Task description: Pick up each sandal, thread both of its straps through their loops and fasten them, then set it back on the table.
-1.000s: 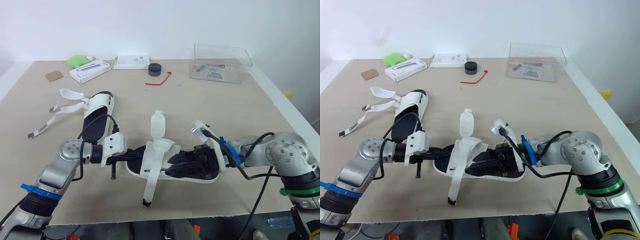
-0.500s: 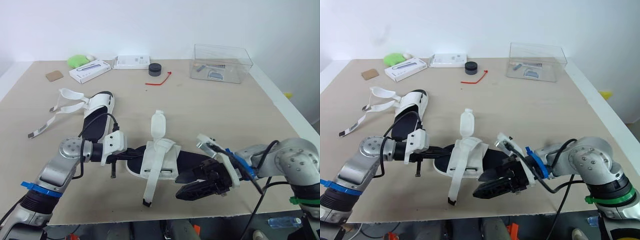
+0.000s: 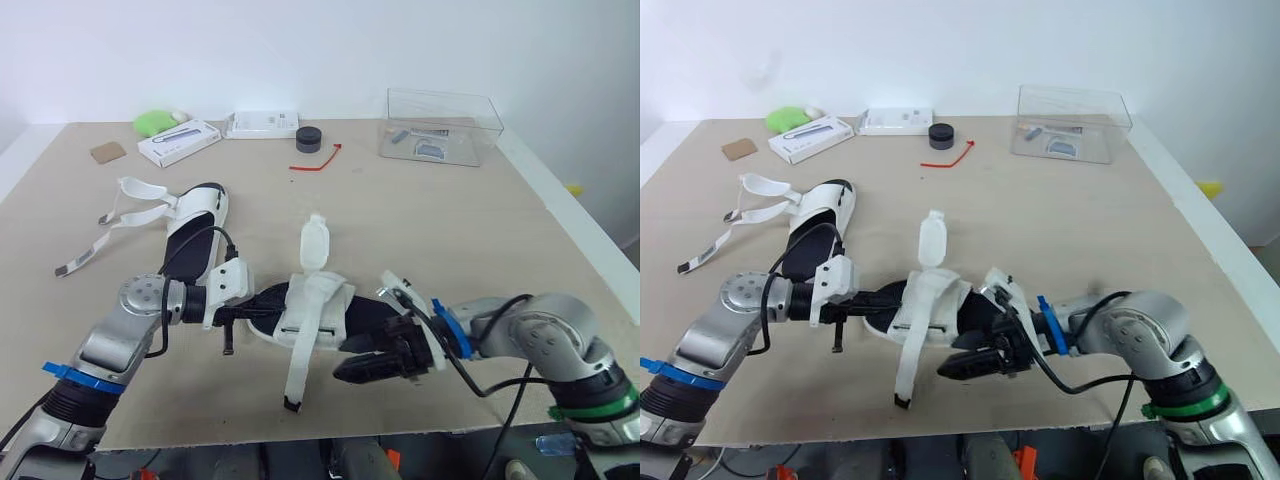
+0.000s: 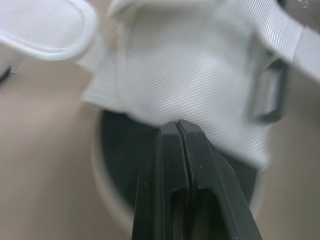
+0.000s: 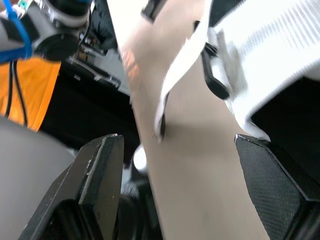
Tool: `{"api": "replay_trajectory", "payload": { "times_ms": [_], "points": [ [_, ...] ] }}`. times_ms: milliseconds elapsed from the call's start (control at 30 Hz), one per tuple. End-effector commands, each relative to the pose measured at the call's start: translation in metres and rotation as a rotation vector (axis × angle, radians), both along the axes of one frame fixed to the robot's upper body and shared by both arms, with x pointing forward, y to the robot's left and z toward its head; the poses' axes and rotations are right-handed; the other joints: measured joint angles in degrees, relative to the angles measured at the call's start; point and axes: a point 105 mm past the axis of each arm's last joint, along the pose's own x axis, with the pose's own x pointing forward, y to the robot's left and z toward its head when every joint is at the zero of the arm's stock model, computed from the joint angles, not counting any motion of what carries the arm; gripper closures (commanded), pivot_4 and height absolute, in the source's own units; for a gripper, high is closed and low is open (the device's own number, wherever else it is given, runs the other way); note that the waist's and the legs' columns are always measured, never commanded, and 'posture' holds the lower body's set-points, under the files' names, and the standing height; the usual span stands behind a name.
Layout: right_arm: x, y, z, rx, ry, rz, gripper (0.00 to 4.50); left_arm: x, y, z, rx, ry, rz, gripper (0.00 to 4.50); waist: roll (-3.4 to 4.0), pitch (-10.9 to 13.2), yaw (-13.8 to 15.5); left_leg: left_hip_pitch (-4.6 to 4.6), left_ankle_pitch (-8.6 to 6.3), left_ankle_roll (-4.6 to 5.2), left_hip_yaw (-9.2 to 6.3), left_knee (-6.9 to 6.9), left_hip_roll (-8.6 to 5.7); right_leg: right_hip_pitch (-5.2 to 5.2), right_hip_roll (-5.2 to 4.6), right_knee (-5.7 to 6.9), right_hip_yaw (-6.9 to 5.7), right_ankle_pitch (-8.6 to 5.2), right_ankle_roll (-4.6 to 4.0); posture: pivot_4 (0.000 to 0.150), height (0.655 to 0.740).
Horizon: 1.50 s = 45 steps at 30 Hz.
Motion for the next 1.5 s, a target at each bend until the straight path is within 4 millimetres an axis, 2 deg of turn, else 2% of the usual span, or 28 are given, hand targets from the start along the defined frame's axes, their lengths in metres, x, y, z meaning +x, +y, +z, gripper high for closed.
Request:
{"api": "replay_trajectory", "payload": {
  "times_ms": [33,200,567,667,900,1100,1300,1500],
  "points": [
    [0.009,0.003,0.008,0.009,-0.065,-0.019,0.69,0.003,-0.001,0.011,-0.025,-0.044,0.007,4.5,0.0,0.0,0.04,-0.01,0.0,0.0,-0.01,0.0,-0.01,0.01,0.0,0.0,-0.01,-0.01,0.0,0.15,0.74],
    [0.017,0.005,0.006,0.002,-0.091,-0.044,0.69,0.007,0.0,0.009,-0.02,-0.052,0.025,4.5,0.0,0.0,0.02,-0.03,0.0,0.0,0.02,0.0,-0.07,0.01,-0.04,-0.02,0.02,-0.01,0.04,0.15,0.74],
    [0.037,-0.007,0.004,-0.048,-0.173,-0.04,0.69,0.019,0.018,0.007,-0.007,-0.041,0.114,4.5,0.0,0.0,-0.03,0.03,0.01,0.01,0.0,0.01,-0.06,0.02,-0.01,0.01,0.0,0.03,0.01,0.15,0.74],
    [0.033,-0.005,0.003,-0.045,-0.159,-0.014,0.69,0.018,0.016,0.005,-0.009,-0.033,0.115,4.5,0.0,0.0,0.03,0.01,0.01,0.01,0.0,0.02,-0.06,0.02,-0.01,0.01,-0.01,0.02,0.01,0.15,0.74],
    [0.003,0.001,0.005,-0.033,-0.016,0.099,0.69,0.012,0.012,-0.001,-0.008,-0.011,0.112,4.5,0.0,0.0,0.03,-0.04,0.0,0.0,-0.02,0.01,-0.06,0.0,-0.13,0.0,0.0,0.02,0.02,0.15,0.74],
    [-0.007,0.016,0.018,0.018,0.035,0.132,0.69,0.011,0.01,0.0,-0.016,-0.005,0.121,4.5,0.0,0.0,0.0,-0.01,0.0,0.0,-0.03,0.01,-0.04,0.01,-0.1,0.01,-0.01,0.02,0.01,0.15,0.74],
    [0.005,0.035,0.015,-0.007,0.019,0.081,0.69,0.012,0.008,0.001,-0.023,-0.003,0.128,4.5,-0.01,-0.01,0.0,-0.01,0.0,0.0,-0.05,0.01,-0.02,0.01,-0.08,0.02,-0.03,0.03,-0.01,0.15,0.74],
    [0.015,0.046,0.011,-0.021,0.017,0.023,0.69,0.013,0.008,0.001,-0.029,-0.002,0.133,4.5,-0.02,-0.02,-0.01,-0.06,0.0,0.0,-0.03,0.01,-0.08,0.0,-0.13,0.0,-0.02,0.03,-0.01,0.15,0.74]
  ]
}}
